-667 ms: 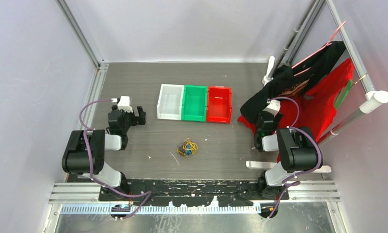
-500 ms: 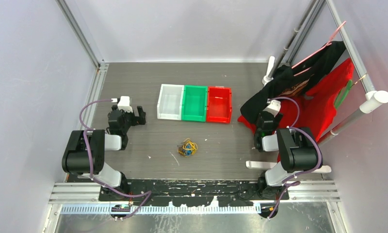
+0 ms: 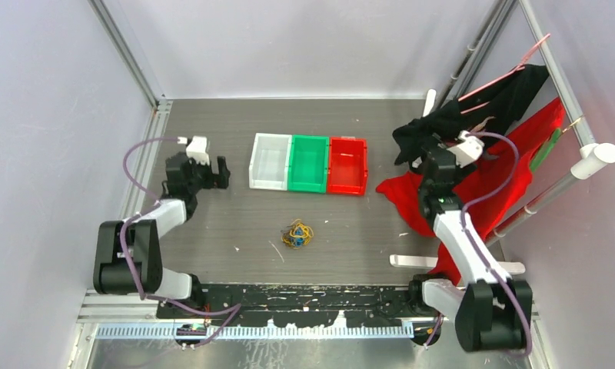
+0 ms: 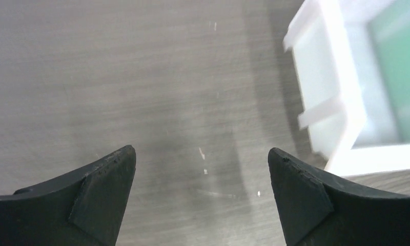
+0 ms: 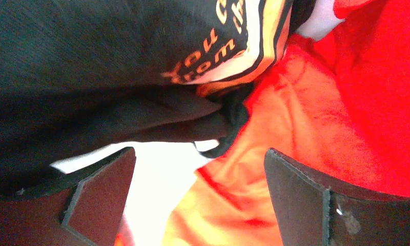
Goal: Untangle the cables
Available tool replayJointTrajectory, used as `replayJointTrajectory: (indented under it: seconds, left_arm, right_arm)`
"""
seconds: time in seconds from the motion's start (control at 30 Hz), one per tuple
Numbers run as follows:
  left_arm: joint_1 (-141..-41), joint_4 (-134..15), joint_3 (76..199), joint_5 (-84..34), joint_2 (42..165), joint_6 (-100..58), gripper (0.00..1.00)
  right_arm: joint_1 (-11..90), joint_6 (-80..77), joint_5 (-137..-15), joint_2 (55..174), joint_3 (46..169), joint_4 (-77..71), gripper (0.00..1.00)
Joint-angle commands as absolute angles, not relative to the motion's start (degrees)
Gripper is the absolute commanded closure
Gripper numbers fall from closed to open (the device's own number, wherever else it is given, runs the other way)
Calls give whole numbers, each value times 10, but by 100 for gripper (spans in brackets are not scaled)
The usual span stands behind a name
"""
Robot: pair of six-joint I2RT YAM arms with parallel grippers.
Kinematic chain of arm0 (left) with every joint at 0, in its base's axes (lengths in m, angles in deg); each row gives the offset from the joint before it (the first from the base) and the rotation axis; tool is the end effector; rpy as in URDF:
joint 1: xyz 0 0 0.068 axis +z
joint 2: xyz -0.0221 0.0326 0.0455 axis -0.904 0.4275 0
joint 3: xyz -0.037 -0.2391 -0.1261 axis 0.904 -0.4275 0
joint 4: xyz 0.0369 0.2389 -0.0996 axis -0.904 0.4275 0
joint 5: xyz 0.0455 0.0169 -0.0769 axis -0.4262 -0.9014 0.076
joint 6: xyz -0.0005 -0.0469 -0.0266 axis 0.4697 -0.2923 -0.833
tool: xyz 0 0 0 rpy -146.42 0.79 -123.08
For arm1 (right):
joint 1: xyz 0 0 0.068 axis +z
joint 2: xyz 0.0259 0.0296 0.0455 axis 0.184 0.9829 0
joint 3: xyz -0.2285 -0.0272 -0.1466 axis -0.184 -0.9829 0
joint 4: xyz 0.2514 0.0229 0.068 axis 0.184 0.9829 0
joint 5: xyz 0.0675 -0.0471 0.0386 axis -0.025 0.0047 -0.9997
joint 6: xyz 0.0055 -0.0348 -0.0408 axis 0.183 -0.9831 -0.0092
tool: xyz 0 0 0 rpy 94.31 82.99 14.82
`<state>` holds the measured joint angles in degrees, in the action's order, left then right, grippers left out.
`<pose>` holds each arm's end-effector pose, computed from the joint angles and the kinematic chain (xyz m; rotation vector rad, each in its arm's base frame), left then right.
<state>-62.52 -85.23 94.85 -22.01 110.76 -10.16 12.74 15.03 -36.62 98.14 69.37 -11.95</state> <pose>0.2787 0.0036 0.1697 0.0736 2.0020 -0.1835 0.2510 -0.0097 0.2617 0.7036 1.7056 -0.2206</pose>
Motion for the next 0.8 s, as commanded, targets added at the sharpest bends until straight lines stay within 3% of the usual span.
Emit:
replayJointTrajectory:
  seconds: [0.0, 0.07, 0.1, 0.5, 0.67, 0.77]
  left_arm:
    - [-619, -603, 1078, -170, 1052, -46, 1]
    - [-616, -527, 1118, -157, 1045, -43, 1]
    - [-614, -495, 1134, -145, 1040, -43, 0]
    - [-604, -219, 1233, 14, 979, 11, 0]
    - [-604, -166, 1250, 30, 976, 28, 0]
    - [-605, -146, 1255, 30, 977, 34, 0]
  right_arm:
    - [126, 277, -452, 896, 685, -66, 0]
    - [133, 267, -578, 889, 687, -58, 0]
    - [150, 271, -581, 887, 688, -40, 0]
    - [553, 353, -393, 859, 647, 79, 1]
    - [674, 353, -404, 940, 676, 52, 3]
    - [696, 337, -454, 999, 708, 29, 7]
